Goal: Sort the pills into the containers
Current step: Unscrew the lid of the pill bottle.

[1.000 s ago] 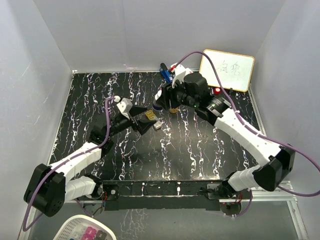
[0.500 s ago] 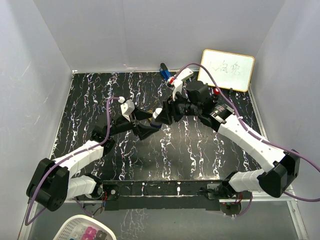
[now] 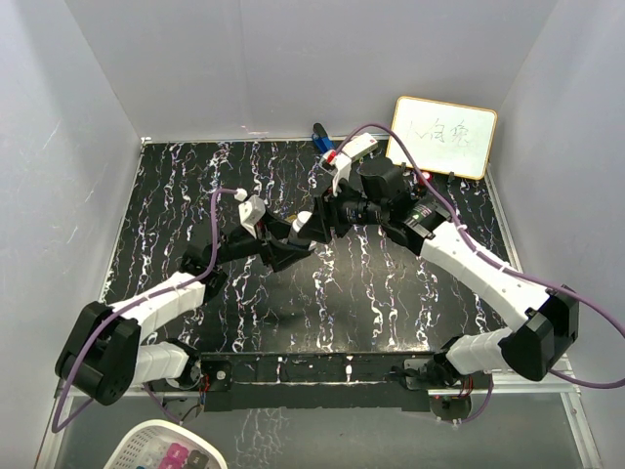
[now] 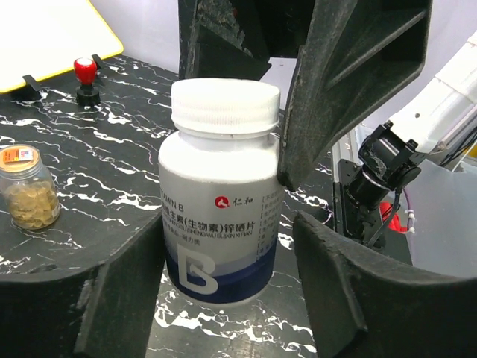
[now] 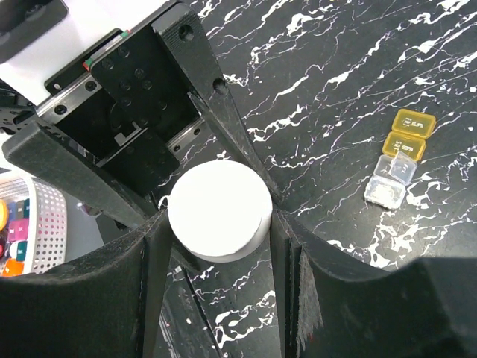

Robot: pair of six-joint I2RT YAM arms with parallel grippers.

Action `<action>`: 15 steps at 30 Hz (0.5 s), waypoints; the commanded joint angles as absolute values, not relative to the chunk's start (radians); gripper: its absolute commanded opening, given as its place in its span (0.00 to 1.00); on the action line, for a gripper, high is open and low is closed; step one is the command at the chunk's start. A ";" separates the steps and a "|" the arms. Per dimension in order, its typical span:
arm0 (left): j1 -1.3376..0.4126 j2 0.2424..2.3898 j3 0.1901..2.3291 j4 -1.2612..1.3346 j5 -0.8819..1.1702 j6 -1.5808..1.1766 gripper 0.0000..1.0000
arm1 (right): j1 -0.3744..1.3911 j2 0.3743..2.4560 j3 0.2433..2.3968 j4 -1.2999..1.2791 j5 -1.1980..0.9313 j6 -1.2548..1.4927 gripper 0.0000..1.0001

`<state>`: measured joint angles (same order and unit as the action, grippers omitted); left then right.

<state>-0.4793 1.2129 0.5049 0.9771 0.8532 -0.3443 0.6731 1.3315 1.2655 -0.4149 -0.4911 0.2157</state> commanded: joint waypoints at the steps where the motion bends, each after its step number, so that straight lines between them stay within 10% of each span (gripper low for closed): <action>1: -0.475 1.220 0.521 1.064 0.896 -0.356 0.59 | 0.672 1.341 1.272 -0.310 -0.535 0.236 0.00; 14: -0.475 1.243 0.497 1.139 0.826 -0.395 0.00 | 0.673 1.375 1.256 -0.249 -0.576 0.268 0.00; 15: -0.476 1.237 0.496 1.120 0.813 -0.384 0.00 | 0.673 1.377 1.258 -0.251 -0.573 0.267 0.14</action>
<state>-0.4690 1.2606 0.4923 1.0737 0.8371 -0.4088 0.6651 1.3647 1.2579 -0.3420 -0.5278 0.2424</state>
